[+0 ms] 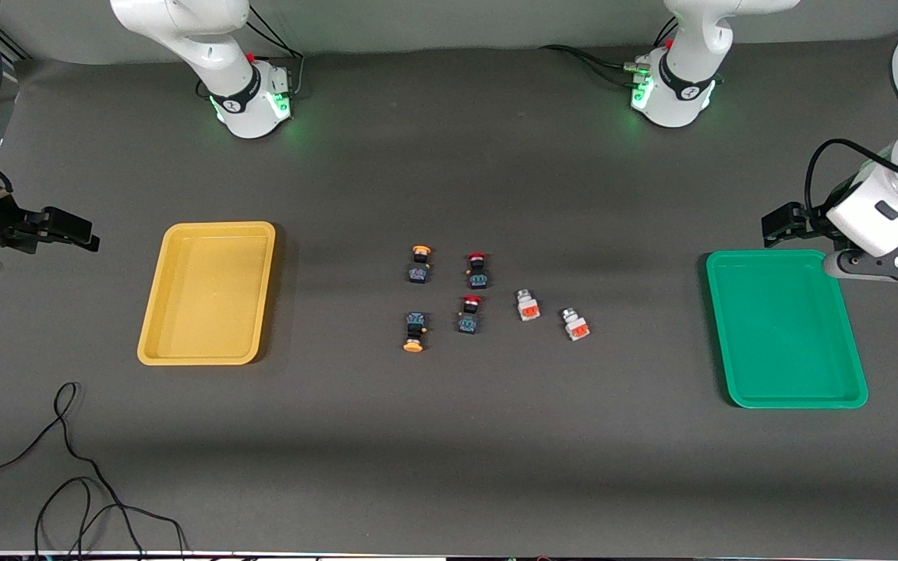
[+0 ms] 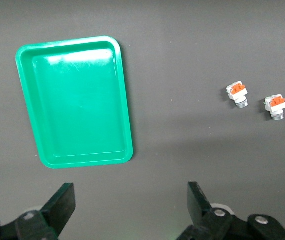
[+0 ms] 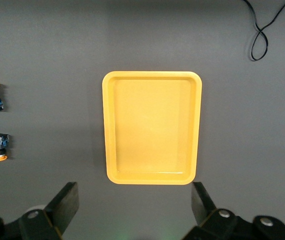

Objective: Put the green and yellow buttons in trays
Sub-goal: 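Move both grippers from rest toward the buttons in the middle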

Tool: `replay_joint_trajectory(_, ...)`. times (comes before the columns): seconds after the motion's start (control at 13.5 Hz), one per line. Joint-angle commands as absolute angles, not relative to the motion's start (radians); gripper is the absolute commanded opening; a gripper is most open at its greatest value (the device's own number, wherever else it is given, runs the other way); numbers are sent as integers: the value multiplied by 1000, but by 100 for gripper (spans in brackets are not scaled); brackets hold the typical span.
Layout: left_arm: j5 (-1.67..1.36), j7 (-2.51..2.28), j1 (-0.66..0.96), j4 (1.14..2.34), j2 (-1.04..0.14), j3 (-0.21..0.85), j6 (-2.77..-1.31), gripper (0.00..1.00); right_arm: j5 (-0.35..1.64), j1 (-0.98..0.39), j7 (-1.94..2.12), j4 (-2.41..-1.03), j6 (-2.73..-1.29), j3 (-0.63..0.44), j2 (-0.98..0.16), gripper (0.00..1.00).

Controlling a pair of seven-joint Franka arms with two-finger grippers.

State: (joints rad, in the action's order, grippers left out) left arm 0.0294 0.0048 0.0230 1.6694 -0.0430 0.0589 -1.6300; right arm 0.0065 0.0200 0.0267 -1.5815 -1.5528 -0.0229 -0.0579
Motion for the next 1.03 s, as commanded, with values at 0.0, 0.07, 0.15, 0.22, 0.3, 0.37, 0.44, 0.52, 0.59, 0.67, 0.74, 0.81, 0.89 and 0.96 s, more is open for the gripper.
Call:
replay_joint_trajectory(0.0,34,17,25,1644,-51,55,-1582,100,-14,26,44,-1557,-1532,-15,-69,100)
replay_joint_trajectory(0.07,34,17,25,1644,-51,55,-1580,100,-12,28,43,-1554,-1531,-15,-69,100)
replay_joint_trajectory(0.15,34,12,25,1644,-51,55,-1580,100,-14,28,46,-1546,-1528,-15,-69,100)
replay_joint_trajectory(0.22,34,-1,25,1643,-51,55,-1578,100,-15,28,48,-1546,-1526,-15,-71,100)
replay_joint_trajectory(0.3,34,2,25,1643,-51,54,-1575,100,-14,29,46,-1545,-1522,-15,-71,100)
replay_joint_trajectory(0.37,34,-5,26,1641,-51,54,-1559,100,-15,28,46,-1548,-1522,-15,-71,100)
replay_joint_trajectory(0.44,34,-6,26,1640,-51,55,-1559,100,-14,26,46,-1552,-1519,-15,-69,100)
replay_joint_trajectory(0.52,17,-14,28,1640,-51,57,-1560,100,-14,23,48,-1555,-1491,-14,-66,100)
replay_joint_trajectory(0.59,9,-68,31,1637,-51,60,-1562,100,-11,17,35,-1557,-1480,-11,-64,100)
replay_joint_trajectory(0.67,-26,-148,38,1635,-54,60,-1562,100,-9,-18,28,-1574,-1479,-11,-57,100)
replay_joint_trajectory(0.74,-61,-219,44,1635,-58,67,-1560,100,-6,-41,2,-1588,-1480,-11,-49,100)
replay_joint_trajectory(0.81,-66,-263,52,1635,-66,90,-1565,100,-2,-64,-44,-1597,-1480,-11,-46,100)
replay_joint_trajectory(0.89,-66,-332,61,1635,-81,121,-1574,100,-2,-99,-87,-1604,-1483,-11,-45,100)
replay_joint_trajectory(0.96,-64,-415,74,1634,-103,155,-1588,100,3,-129,-125,-1621,-1491,-11,-37,100)
